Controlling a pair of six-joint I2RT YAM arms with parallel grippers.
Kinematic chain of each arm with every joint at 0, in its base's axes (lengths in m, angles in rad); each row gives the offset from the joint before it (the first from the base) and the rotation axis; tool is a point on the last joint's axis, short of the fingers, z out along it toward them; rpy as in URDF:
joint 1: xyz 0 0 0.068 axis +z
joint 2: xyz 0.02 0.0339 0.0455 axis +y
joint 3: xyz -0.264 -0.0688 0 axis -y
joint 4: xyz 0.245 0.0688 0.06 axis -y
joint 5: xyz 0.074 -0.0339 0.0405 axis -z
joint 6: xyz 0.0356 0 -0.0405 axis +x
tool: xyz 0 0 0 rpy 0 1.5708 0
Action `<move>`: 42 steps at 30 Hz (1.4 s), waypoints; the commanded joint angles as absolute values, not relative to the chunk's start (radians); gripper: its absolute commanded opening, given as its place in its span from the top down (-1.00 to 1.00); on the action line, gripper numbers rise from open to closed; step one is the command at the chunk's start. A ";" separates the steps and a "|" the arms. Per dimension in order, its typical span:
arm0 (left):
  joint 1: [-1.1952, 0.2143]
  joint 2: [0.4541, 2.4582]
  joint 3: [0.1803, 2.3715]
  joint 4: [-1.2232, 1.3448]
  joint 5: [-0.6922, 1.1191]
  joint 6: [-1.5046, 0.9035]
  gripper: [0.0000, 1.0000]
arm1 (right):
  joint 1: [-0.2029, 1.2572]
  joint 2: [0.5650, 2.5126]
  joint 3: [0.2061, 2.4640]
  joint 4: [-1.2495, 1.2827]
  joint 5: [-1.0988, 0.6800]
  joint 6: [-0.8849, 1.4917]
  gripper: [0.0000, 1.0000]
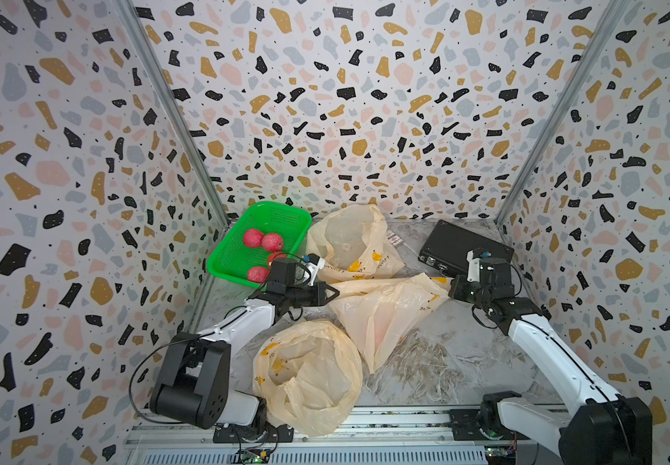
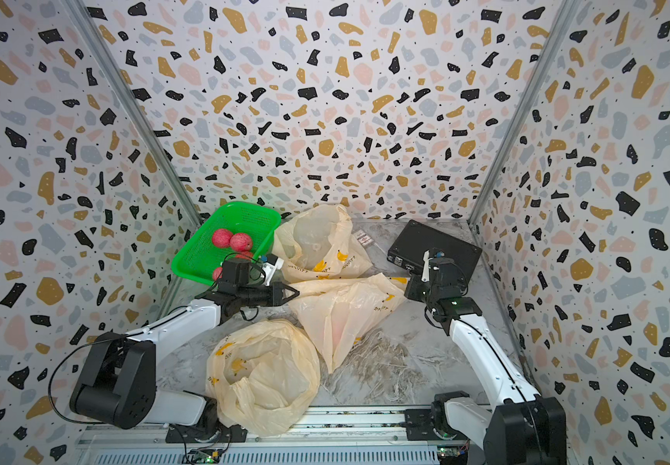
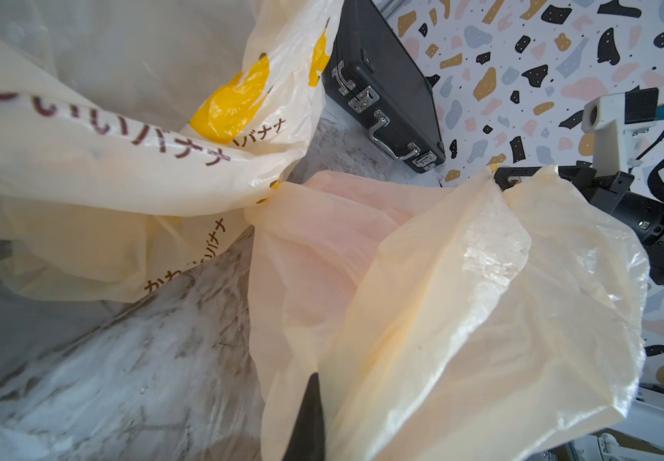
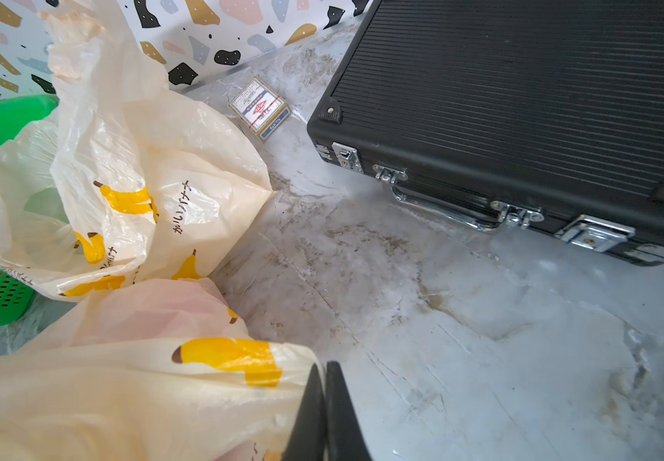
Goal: Untie the knot of a plastic bag & take out the apple
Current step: Untie the plastic bag at the center of the board.
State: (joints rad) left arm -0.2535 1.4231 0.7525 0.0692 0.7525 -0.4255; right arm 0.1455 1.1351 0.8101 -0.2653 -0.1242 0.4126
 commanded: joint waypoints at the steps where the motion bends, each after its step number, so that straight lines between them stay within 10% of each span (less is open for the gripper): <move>1: -0.264 1.400 0.734 0.171 0.664 -0.484 1.00 | 0.112 1.178 0.918 -0.306 -0.220 0.359 0.87; 5: -0.290 1.377 0.739 0.189 0.636 -0.522 1.00 | 0.115 1.135 1.020 -0.420 -0.402 0.349 -0.18; 10: -0.335 1.370 0.756 0.189 0.576 -0.562 1.00 | 0.128 1.054 1.126 -0.531 -0.451 0.338 -0.52; 22: -0.374 1.360 0.748 0.237 0.482 -0.643 1.00 | 0.436 1.415 1.273 -0.628 -0.577 0.204 -0.11; 31: -0.378 1.376 0.737 0.280 0.426 -0.695 1.00 | 0.623 1.230 1.025 -0.828 -0.513 0.213 0.15; 42: -0.405 1.516 0.702 0.607 0.394 -0.868 1.00 | 0.695 1.414 0.844 -0.472 -0.343 0.314 0.31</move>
State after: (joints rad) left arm -0.3878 1.4662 0.7063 0.4191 0.4015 -0.8028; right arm 0.6880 1.3849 0.8349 -0.6132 -0.4183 0.2882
